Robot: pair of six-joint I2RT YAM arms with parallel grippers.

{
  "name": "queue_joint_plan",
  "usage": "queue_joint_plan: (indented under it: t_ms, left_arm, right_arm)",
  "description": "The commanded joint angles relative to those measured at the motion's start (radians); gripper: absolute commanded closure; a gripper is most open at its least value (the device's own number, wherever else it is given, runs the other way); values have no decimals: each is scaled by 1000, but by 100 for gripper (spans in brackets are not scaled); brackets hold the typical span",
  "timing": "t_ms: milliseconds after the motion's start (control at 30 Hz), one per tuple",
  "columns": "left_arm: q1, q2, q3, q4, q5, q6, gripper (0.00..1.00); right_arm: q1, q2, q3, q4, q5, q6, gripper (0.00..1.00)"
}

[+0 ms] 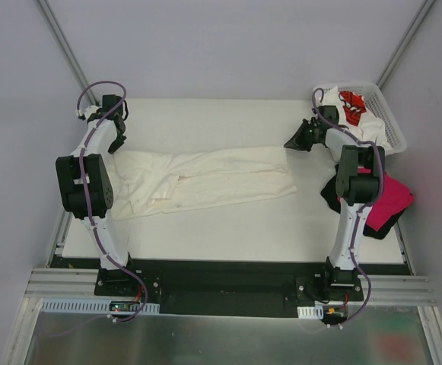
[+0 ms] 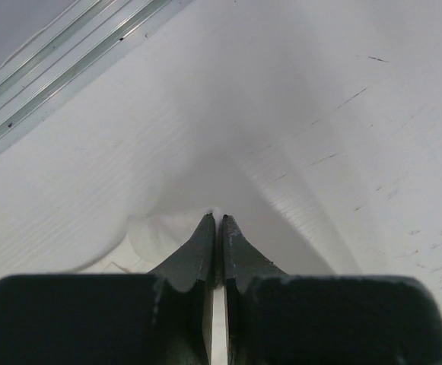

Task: Fold and stack the t-shirts
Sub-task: Fold the other side of the tshirt into a rectangle

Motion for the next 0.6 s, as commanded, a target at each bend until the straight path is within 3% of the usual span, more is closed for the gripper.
queue_joint_plan:
  t_ms: [0, 167, 400, 567]
  left_arm:
    - [6, -9, 30, -15, -46, 22, 100]
    - [6, -17, 27, -14, -39, 19, 100]
    - [6, -29, 16, -14, -28, 10, 100]
    - [6, -17, 19, -15, -17, 8, 100]
  right_arm:
    - [-56, 4, 48, -19, 84, 22, 98]
    - [-61, -29, 25, -18, 82, 16, 83]
    - [-73, -218, -34, -59, 84, -21, 79]
    - [-23, -411, -299, 16, 70, 2, 79]
